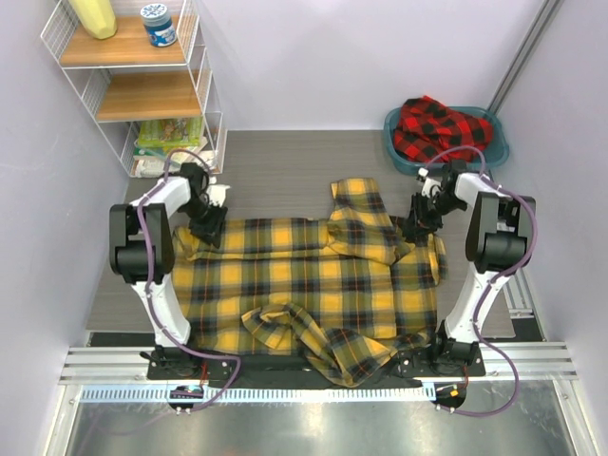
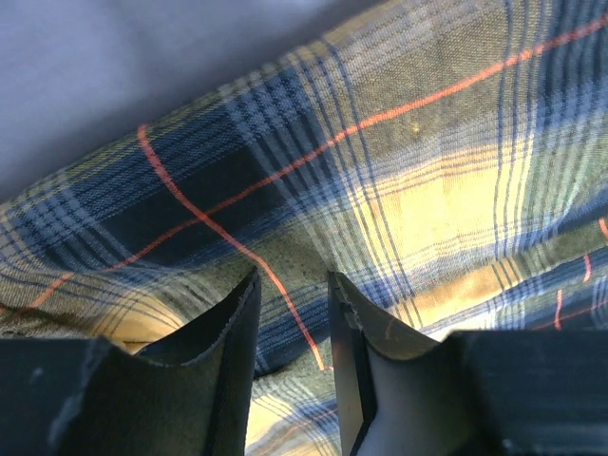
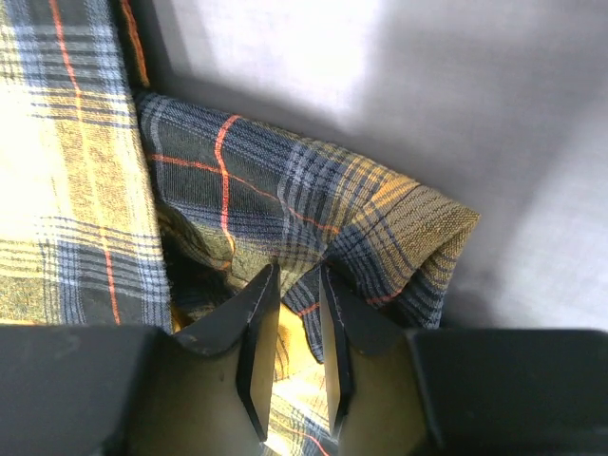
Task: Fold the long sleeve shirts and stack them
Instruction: Fold the shirt
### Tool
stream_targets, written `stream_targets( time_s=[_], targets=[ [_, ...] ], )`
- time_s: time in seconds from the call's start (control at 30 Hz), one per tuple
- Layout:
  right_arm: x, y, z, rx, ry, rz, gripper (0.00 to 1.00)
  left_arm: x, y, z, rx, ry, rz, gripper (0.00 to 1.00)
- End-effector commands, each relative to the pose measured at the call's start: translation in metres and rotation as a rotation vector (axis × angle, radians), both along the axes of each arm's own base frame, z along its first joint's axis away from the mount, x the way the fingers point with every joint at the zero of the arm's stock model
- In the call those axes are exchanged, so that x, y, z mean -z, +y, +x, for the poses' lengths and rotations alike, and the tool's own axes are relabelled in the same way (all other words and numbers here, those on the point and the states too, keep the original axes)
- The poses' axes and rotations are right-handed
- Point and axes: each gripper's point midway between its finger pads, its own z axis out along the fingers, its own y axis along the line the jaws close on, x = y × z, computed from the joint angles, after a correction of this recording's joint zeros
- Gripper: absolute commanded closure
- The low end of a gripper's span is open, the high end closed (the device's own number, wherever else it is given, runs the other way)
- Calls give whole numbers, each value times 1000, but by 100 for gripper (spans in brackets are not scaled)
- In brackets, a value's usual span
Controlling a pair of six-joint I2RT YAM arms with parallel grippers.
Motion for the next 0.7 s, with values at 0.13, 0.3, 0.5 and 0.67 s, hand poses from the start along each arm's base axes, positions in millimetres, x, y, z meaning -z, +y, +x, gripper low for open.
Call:
stream_targets(
  time_s=[0.13,0.3,0.5,0.67],
  targets=[
    [-45,-6,71,-44,-258,-25,59,-23,-5,87,-19,-161,-36,60],
    [-105,15,85,-103,-420,-43,55,-72,-22,102,66,-291,-127,54],
    [-118,53,106,-47,-425,22,40,-114,-74,62,213,-347,-322,39],
    [-98,79,142,2,-518,-34,39,-138,-88,38,281,-438,-365,21]
  ],
)
